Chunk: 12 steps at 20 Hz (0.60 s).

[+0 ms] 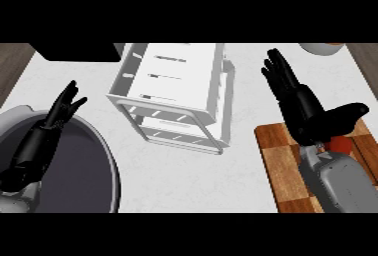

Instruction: Pick the lemon from the cutting board and place it in the tiered basket

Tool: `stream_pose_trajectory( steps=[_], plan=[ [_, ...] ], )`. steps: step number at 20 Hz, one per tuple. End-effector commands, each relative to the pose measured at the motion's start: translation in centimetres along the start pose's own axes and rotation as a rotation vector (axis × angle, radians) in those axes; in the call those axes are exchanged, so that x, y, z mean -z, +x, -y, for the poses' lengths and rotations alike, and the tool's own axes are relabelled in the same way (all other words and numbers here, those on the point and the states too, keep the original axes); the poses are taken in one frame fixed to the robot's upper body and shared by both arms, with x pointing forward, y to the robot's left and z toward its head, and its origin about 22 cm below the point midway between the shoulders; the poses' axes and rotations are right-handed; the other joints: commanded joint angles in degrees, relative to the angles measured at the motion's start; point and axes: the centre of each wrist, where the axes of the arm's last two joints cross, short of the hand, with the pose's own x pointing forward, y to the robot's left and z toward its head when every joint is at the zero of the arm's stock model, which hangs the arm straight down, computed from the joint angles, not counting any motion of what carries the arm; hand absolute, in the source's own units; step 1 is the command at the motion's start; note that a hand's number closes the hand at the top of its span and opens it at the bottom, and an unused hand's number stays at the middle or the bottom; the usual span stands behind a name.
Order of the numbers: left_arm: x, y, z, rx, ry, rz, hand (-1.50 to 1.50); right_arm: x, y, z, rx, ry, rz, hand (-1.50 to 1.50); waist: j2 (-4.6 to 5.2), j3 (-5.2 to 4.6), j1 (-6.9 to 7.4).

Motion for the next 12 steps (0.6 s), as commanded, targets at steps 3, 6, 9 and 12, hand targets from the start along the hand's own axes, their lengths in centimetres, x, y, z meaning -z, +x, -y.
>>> stream_pose_trajectory(
  steps=[3, 6, 9, 12],
  plan=[
    [-1.6, -2.0, -0.4, -0.135, 0.069, -0.199, 0.00, -3.9, 0.4, 0.3, 0.075, 0.347, 0.172, 1.50, -1.21, 1.50, -1.21],
    [-2.8, -3.7, 0.3, -0.227, 0.113, -0.358, 0.00, -5.5, 2.4, -0.9, 0.138, 0.632, 0.330, 1.50, -1.56, 1.70, -2.40],
    [-3.5, -4.0, 1.4, -0.304, 0.101, -0.412, 0.00, -9.1, -4.7, 8.8, -0.239, 0.044, -0.036, -1.50, -0.83, 1.57, -3.91],
    [-3.0, -3.7, 1.0, -0.316, 0.075, -0.423, 0.00, -12.9, -7.1, 12.5, -0.161, 0.027, 0.058, -1.50, -0.95, 1.49, -1.82]
  ],
)
